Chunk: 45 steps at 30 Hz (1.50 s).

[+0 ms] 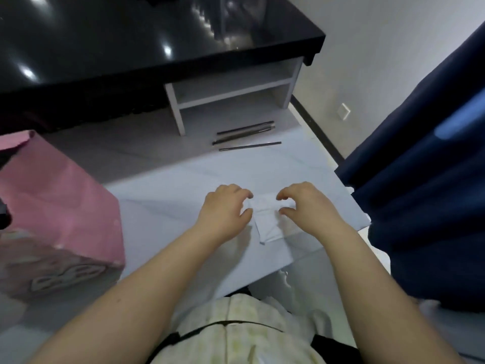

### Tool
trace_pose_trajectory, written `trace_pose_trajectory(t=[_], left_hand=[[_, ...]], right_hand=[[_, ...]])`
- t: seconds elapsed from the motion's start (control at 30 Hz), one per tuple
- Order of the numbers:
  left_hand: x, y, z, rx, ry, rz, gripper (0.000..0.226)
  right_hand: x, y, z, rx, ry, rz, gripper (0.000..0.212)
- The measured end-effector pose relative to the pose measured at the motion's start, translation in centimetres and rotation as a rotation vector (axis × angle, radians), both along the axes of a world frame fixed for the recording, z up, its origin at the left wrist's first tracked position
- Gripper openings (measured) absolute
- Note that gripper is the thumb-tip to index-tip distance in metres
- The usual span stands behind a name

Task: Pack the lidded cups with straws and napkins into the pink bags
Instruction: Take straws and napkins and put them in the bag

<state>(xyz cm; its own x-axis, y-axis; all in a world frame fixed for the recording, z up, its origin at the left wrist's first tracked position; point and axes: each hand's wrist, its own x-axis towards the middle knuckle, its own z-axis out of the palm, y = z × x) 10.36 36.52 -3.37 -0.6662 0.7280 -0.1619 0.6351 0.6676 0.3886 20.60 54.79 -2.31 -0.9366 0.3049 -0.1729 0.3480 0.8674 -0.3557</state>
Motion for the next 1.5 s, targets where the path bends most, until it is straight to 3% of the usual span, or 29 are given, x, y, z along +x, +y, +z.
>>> trace_pose_trajectory(t=[0.23,0.67,0.8,1.07,1.23,1.5], left_hand=[[1.5,2.1,-2.5,0.056,-0.026,0.085,0.034],[0.3,3.5,-1.2,0.099,0.02,0.226,0.035],[-0.8,2.9,0.9,0.148,0.141,0.263,0.031],[-1.7,-1.2,5.2,0.243,0.294,0.402,0.03],[-3.7,-5.1,10.6,0.303,0.499,0.472,0.035],[-7.1,-12.9,18.5,0.295,0.651,0.615,0.04]], right_hand=[[-0.1,2.5,-4.2,0.024,-0.001,0.075,0.039],[-0.4,3.7,-4.6,-0.121,0.175,0.11,0.011],[-2.2,3.2,-2.0,-0.15,0.263,0.127,0.008],[-6.8,-1.3,3.4,0.012,0.544,0.317,0.003],[-10.6,-3.5,8.3,0.031,0.771,0.361,0.006],[-16.0,-10.3,15.6,0.035,0.944,0.488,0.01]])
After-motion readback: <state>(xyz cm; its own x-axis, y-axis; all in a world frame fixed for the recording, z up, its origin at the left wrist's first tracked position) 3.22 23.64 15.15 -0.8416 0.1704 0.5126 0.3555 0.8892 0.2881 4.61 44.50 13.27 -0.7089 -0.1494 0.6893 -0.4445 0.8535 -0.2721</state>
